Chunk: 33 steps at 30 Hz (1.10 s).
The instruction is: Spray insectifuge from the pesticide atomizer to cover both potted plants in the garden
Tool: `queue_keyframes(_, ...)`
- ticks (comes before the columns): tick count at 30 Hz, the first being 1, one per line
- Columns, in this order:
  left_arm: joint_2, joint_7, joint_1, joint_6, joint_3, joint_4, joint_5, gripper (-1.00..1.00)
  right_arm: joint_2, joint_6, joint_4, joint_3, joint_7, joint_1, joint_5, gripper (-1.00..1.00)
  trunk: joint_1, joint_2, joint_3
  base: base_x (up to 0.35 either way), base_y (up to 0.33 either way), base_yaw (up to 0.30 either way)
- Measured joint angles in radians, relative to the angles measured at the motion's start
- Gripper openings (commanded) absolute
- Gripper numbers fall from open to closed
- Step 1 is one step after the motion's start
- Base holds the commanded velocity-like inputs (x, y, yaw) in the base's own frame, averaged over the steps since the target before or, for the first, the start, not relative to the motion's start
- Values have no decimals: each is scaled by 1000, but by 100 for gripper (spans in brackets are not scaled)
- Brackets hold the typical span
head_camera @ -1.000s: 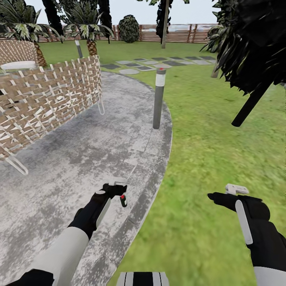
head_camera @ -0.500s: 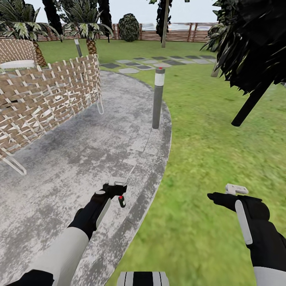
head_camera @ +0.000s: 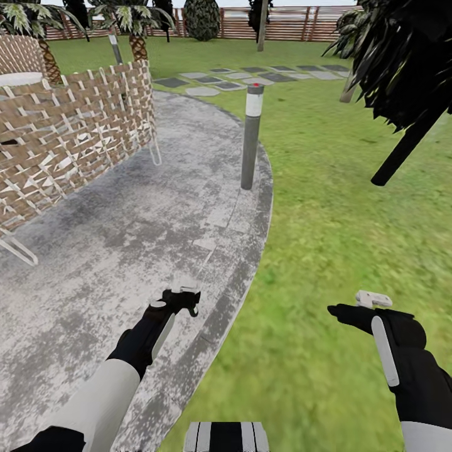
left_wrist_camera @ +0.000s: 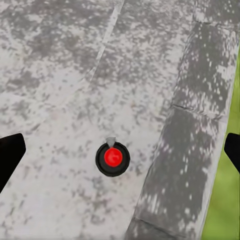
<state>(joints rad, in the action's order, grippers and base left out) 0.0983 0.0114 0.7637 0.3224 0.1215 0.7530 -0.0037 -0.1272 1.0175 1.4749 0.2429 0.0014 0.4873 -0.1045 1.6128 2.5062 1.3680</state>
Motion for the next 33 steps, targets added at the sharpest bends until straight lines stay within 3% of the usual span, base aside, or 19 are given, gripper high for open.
queue_keyframes(3,0,1,0,-16,-2,0,0,100,0,0,0,0,0,0,-1,100,1,1,15,0,0,0)
queue_keyframes(10,0,1,0,-24,-5,0,1,100,0,0,0,0,0,0,-2,100,1,1,16,0,0,0)
queue_keyframes(30,0,1,0,-26,-5,5,1,100,0,0,-2,0,2,0,-1,100,10,5,118,0,0,71)
queue_keyframes(33,0,1,0,-26,-7,33,1,100,0,0,-2,1,2,0,-1,100,10,5,119,0,0,12)
